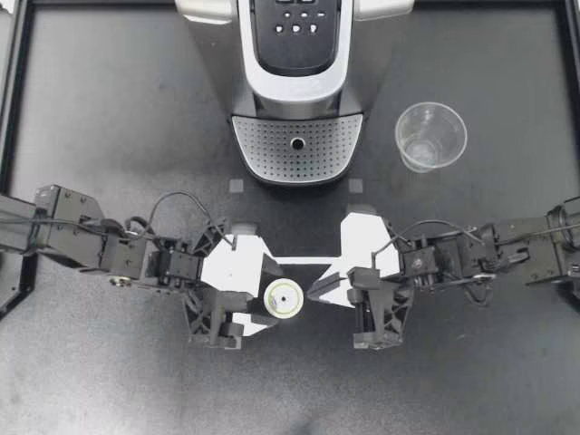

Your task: Place the coffee capsule inside the capsule container, then place the cup onto the center of the cup tray, then push the 'Hot Water' and 'Travel Mug' buttons.

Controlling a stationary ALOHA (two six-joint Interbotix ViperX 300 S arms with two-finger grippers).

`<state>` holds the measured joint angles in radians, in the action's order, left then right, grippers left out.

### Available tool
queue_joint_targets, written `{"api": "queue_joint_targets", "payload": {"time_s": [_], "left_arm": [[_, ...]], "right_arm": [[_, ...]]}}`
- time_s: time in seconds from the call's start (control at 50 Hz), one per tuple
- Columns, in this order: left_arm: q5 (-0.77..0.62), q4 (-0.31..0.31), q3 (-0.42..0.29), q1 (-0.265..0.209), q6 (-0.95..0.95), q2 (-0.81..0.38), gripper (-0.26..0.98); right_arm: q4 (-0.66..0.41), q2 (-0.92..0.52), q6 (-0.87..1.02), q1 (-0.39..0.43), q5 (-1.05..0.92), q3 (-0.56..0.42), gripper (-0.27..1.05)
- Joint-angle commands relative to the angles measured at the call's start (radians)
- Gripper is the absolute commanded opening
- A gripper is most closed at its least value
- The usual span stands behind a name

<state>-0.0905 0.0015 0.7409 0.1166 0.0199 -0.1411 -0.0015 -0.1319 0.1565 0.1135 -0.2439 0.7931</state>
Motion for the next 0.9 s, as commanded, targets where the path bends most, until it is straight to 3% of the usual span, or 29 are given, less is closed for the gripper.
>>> {"api": "queue_joint_targets", "payload": {"time_s": [0.0, 0.6, 0.88], "left_arm": [[-0.009, 0.0, -0.02, 0.002, -0.002, 0.012, 0.79], [-0.012, 0.0, -0.052, 0.002, -0.002, -0.018, 0.77], [-0.011, 0.0, -0.057, 0.002, 0.002, -0.021, 0.57]], "right_arm": [[-0.003, 0.008, -0.002, 0.006, 0.0, -0.023, 0.09], [-0.009, -0.029, -0.005, 0.006, 0.002, -0.052, 0.09], [-0.008, -0.029, -0.005, 0.006, 0.002, -0.054, 0.09]]}}
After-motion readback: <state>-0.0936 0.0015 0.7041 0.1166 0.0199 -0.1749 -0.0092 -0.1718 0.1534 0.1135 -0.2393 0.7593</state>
